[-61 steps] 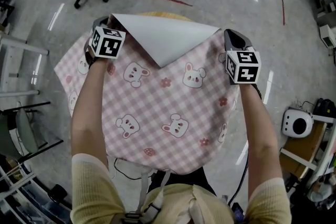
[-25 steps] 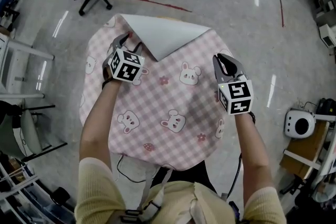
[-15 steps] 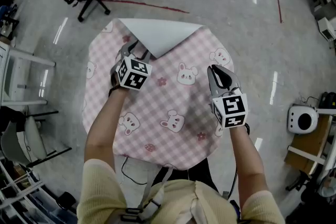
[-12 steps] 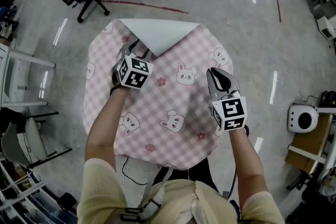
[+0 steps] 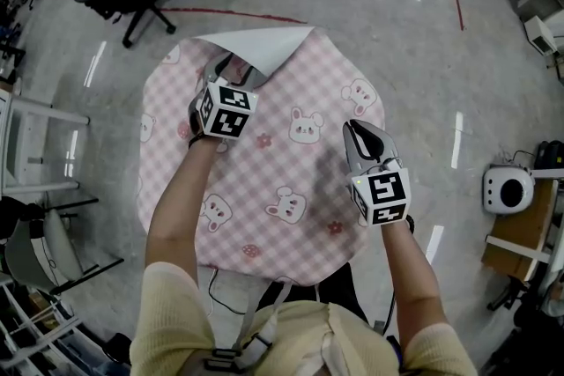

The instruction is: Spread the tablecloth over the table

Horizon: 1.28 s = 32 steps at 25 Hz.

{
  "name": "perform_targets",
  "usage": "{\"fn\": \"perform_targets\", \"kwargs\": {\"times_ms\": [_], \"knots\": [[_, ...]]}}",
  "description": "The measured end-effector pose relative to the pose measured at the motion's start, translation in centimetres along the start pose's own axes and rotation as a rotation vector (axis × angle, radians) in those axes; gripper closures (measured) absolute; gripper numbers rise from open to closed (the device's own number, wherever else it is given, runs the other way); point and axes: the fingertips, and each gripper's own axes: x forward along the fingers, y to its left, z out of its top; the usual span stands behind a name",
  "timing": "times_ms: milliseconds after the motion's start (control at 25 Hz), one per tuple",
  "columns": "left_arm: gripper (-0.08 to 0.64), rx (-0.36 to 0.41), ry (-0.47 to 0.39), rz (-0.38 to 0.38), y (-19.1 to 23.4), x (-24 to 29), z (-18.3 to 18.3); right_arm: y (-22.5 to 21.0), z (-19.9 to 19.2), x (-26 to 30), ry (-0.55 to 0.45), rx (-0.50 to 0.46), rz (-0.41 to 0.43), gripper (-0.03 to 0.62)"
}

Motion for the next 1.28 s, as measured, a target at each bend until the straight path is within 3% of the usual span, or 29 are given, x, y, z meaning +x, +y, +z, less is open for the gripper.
{"fn": "perform_targets", "kwargs": {"times_ms": [280,680,960,1120,1280], "knots": [[0.334,0.004,-0.062,0.022,0.8,0.3,2.1,-0.1,0.0,-0.5,-0.004,0.015,-0.018,0.555],[0.336,-0.017,-0.084,0.004,0.0,-2.0,2.8,0.0,0.8,-1.9,-0.017,0.016,-0.024,0.555],[0.438,-0.105,-0.096,0.016,-0.6,-7.2,2.6,0.6,0.9,-4.3,-0.038,0.019,0.002,0.555],[0.453,-0.152,-0.084,0.034,-1.5,-11.2,2.4,0.3,1.5,-6.4,-0.065,0.026,0.003,0.555],[0.504,-0.161,-0.083,0.050,-2.7,-15.4,1.9,0.0,1.9,-8.5,-0.079,0.027,0.004,0.555]]}}
